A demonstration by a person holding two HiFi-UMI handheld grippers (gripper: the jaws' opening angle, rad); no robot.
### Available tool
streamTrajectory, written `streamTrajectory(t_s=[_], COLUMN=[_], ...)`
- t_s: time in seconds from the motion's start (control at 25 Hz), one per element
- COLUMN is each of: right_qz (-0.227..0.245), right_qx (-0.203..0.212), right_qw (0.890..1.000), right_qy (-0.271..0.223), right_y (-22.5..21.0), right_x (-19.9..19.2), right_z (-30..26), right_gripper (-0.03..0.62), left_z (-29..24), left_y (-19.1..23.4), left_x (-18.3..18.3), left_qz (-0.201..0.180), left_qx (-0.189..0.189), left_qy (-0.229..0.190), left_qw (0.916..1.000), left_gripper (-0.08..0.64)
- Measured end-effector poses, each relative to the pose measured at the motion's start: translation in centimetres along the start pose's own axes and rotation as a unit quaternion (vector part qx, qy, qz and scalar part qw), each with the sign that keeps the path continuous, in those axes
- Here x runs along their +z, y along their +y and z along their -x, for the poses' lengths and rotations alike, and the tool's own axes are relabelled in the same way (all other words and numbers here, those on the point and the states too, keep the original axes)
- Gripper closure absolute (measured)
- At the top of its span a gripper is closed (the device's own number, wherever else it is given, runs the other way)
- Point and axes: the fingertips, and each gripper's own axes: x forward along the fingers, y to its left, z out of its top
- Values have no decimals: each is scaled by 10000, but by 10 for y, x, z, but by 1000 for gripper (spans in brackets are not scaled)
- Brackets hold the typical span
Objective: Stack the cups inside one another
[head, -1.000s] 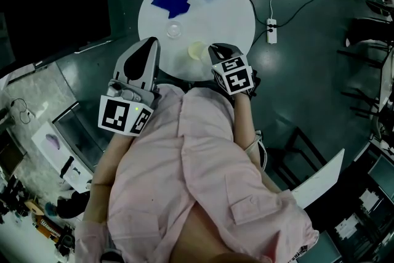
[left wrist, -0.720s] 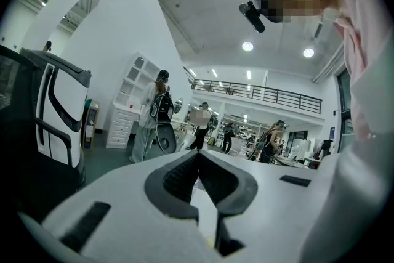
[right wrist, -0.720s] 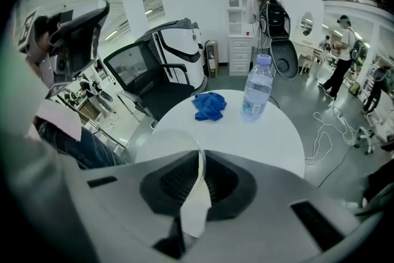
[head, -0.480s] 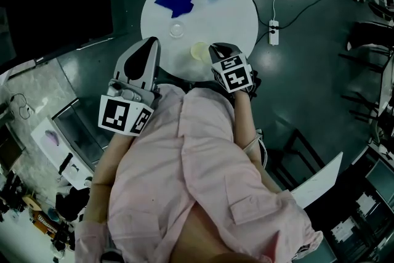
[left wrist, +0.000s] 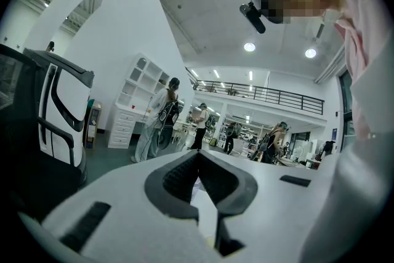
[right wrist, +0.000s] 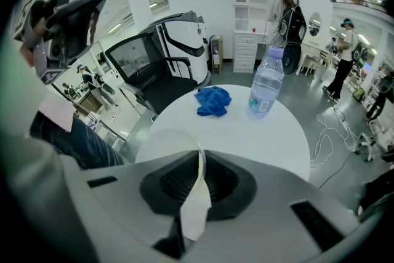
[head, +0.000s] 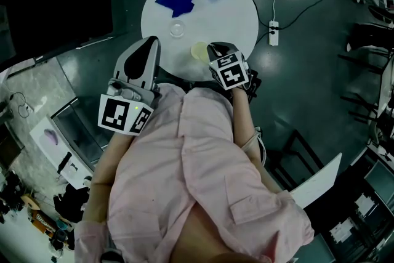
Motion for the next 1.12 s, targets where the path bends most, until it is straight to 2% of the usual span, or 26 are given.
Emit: streamTrajectory(t_s=[0.76, 1.12], right_qz=[130, 496], right_qx=[70, 59], right_qw=[9996, 9977], right_qy=[255, 455], right_y=[8, 8], right_x=[-10, -13], right_z=[-13, -21], right_gripper=[552, 552], left_z=[1, 0], left_y=[-1, -2], left_x=[1, 1], left_qz=[4, 34], left_qx=[-15, -26], left_qy=[-16, -3], left_qw=[10000, 10000], left_gripper=[551, 551])
